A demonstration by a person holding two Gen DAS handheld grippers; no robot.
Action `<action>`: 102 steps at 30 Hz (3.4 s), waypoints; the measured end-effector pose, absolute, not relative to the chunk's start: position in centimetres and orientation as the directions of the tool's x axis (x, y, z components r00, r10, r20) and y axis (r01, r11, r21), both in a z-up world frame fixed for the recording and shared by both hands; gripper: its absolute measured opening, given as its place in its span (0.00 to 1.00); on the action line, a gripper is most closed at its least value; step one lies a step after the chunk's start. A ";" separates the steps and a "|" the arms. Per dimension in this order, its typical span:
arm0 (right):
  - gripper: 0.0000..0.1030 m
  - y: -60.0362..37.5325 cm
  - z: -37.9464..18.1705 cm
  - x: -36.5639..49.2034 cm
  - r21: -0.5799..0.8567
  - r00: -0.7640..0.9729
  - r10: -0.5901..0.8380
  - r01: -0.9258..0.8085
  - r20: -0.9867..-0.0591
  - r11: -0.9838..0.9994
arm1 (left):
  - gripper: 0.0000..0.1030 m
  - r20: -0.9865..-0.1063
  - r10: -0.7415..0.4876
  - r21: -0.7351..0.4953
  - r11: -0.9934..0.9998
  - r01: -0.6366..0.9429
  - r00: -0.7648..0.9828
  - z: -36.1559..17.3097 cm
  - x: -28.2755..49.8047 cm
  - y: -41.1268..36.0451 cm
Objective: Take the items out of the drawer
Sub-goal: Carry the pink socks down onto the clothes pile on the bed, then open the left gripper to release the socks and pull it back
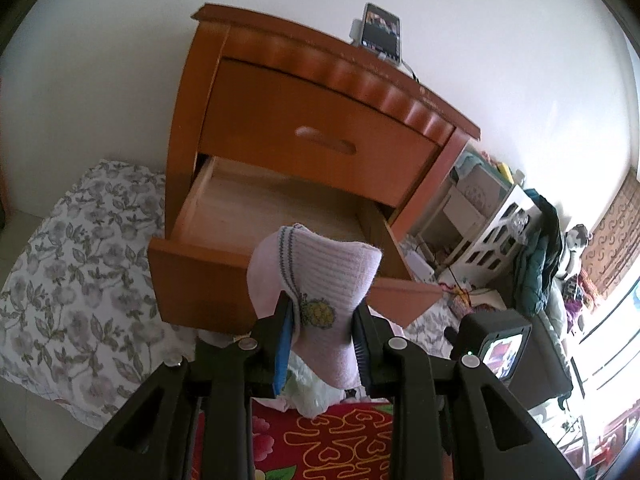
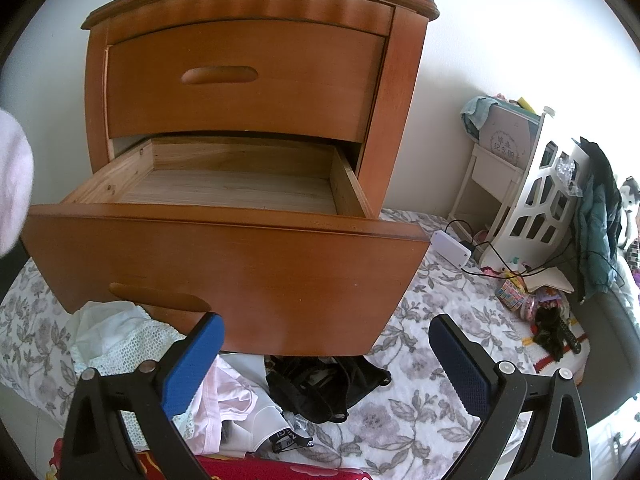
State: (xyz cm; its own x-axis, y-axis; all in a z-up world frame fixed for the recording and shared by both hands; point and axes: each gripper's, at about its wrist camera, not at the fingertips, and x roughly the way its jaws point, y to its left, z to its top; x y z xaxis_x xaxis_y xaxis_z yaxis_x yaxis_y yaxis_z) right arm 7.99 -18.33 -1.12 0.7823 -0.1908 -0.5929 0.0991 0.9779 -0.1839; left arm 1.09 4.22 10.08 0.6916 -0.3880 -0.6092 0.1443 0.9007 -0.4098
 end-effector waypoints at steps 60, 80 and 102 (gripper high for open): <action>1.00 -18.5 -1.2 8.0 -0.179 0.781 -0.190 0.102 -0.595 0.979 | 0.32 -0.853 -0.384 -0.367 0.923 0.116 0.353 -5.7 7.1 -1.9; 1.00 -18.6 -1.2 8.1 -0.177 0.779 -0.188 0.101 -0.599 0.979 | 0.55 -0.836 -0.387 -0.373 0.921 0.114 0.389 -3.4 5.8 -1.2; 1.00 -18.5 -1.2 8.1 -0.180 0.778 -0.191 0.101 -0.599 0.978 | 0.75 -0.830 -0.129 -0.252 0.954 -0.159 0.543 -2.1 5.0 5.3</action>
